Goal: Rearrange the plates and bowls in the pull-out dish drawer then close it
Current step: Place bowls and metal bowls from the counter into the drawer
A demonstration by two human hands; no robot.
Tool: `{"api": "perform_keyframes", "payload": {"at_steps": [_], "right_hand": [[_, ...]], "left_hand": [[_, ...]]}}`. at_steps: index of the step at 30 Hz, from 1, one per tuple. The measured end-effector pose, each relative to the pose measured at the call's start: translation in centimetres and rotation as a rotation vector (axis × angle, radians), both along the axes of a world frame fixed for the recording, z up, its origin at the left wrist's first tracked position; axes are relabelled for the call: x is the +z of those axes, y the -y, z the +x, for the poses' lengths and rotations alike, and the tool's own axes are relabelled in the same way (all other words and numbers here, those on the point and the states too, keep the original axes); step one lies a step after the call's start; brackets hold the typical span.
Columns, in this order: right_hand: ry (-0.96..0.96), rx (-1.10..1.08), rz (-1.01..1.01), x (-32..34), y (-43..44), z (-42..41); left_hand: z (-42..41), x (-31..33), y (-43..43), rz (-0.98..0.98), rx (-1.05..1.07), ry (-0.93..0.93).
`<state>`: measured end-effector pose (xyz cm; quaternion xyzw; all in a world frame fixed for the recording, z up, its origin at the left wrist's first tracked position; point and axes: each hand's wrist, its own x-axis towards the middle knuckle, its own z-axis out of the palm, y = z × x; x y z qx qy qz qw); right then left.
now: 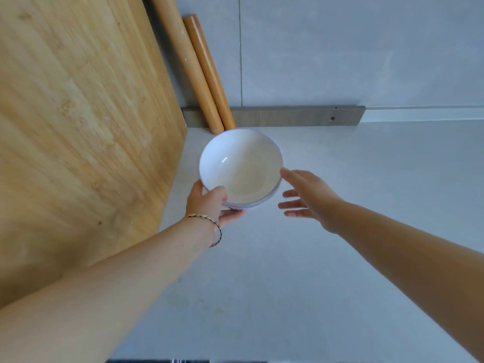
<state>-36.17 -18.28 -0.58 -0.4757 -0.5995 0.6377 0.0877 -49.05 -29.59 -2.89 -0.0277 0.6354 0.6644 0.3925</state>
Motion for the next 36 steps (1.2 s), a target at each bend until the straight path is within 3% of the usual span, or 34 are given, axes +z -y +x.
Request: {"api": "perform_keyframes", "payload": {"at_steps": [5, 10, 18, 23, 28, 32, 36], "right_hand": [[-0.061, 0.127, -0.012, 1.8, 2.9, 8.7], [0.018, 0.192, -0.154, 0.0, 8.9, 18.1], [0.266, 0.369, -0.274, -6.1, 20.1, 24.0], [0.332, 0.325, -0.403, -11.2, 25.6, 23.5], [0.372, 0.269, -0.441, -16.8, 30.3, 21.8], [0.473, 0.282, -0.432, -19.9, 32.9, 19.7], [0.553, 0.296, -0.367, -22.5, 34.8, 17.6]], "left_hand": [[8.6, 3.6, 5.6, -0.116, -0.249, -0.054], [16.3, 3.3, 12.8, -0.262, -0.382, -0.076], [23.3, -2.1, 24.8, -0.435, -0.397, 0.119], [23.1, -7.1, 29.6, -0.556, -0.384, 0.213], [21.0, -12.3, 31.8, -0.78, -0.524, 0.107], [18.9, -16.4, 32.4, -1.008, -0.721, -0.181], [18.3, -19.4, 32.2, -1.134, -0.776, -0.29]]}}
